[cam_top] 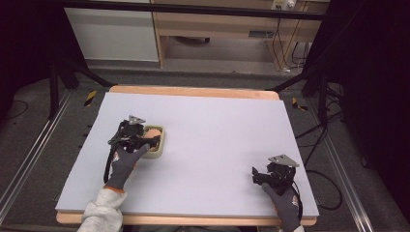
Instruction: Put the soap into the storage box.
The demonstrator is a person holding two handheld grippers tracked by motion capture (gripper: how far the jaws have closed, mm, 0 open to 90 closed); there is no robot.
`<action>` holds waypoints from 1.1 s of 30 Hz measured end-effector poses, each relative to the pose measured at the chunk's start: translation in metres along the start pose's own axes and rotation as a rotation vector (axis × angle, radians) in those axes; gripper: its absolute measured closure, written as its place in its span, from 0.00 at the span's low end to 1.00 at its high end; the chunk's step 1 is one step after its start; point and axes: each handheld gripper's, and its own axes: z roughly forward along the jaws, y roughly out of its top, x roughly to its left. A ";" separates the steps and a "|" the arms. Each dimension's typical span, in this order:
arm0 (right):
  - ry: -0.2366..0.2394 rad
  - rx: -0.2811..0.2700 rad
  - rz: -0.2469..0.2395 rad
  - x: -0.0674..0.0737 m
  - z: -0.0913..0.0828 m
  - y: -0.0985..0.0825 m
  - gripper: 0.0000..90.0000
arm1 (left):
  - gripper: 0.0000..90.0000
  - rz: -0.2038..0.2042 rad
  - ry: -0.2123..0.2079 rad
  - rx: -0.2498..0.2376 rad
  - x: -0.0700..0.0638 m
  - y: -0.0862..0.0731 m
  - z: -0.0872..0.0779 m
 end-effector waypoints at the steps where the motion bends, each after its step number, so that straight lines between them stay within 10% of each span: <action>1: -0.002 0.000 0.004 0.000 0.000 0.000 0.07 | 0.32 0.005 -0.004 -0.004 -0.001 -0.001 -0.002; 33: -0.022 0.009 0.037 -0.009 -0.003 -0.003 0.07 | 0.23 -0.015 0.015 -0.074 0.016 -0.087 -0.058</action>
